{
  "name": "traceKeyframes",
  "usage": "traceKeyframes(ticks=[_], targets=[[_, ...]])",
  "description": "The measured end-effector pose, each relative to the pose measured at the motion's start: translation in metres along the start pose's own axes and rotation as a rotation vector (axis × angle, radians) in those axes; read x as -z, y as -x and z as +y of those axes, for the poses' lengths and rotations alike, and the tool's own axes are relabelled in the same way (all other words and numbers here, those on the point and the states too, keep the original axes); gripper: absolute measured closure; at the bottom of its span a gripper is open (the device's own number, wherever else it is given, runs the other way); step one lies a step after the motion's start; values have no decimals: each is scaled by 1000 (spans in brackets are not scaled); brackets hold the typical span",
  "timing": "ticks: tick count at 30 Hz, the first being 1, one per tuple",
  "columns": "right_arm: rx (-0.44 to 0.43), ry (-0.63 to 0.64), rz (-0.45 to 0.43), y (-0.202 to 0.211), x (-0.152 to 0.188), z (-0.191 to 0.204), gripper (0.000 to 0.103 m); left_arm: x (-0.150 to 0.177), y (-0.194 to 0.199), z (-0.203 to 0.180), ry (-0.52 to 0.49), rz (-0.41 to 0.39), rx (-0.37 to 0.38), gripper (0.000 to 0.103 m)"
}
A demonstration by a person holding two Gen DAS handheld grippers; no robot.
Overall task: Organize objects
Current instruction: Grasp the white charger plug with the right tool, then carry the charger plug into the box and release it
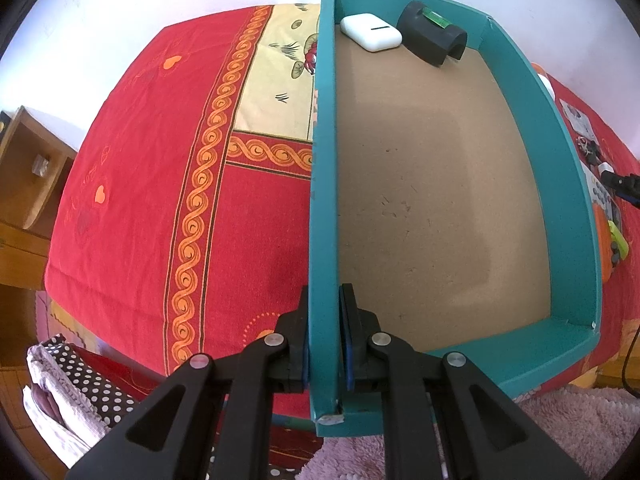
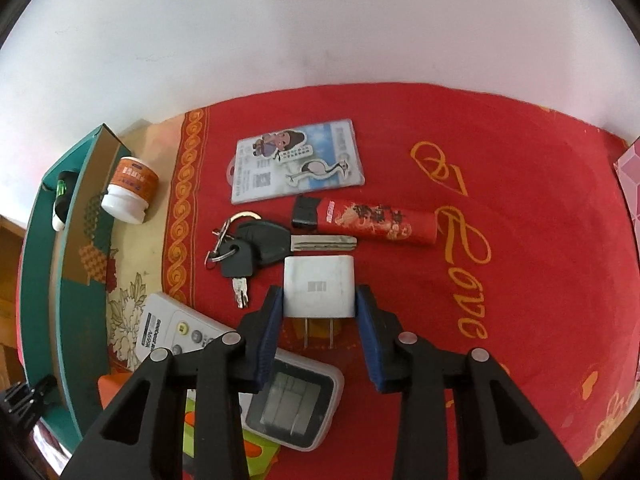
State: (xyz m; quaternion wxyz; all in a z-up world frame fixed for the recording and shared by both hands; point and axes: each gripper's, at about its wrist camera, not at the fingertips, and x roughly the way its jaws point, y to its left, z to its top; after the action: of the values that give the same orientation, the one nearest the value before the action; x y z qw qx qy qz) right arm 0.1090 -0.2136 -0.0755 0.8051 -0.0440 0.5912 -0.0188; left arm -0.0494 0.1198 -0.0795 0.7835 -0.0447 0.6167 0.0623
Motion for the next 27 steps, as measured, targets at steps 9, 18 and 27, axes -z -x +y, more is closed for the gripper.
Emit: traceKeyframes(ticks=[9, 18, 27], targets=[[17, 50, 12, -4, -5, 6, 66, -1, 1, 2, 4, -1, 5, 93], [9, 53, 2, 7, -9, 4, 66, 0, 2, 3, 0, -4, 5, 93], [-72, 173, -73, 59, -22, 55, 66, -1, 1, 1, 6, 1, 2, 93]])
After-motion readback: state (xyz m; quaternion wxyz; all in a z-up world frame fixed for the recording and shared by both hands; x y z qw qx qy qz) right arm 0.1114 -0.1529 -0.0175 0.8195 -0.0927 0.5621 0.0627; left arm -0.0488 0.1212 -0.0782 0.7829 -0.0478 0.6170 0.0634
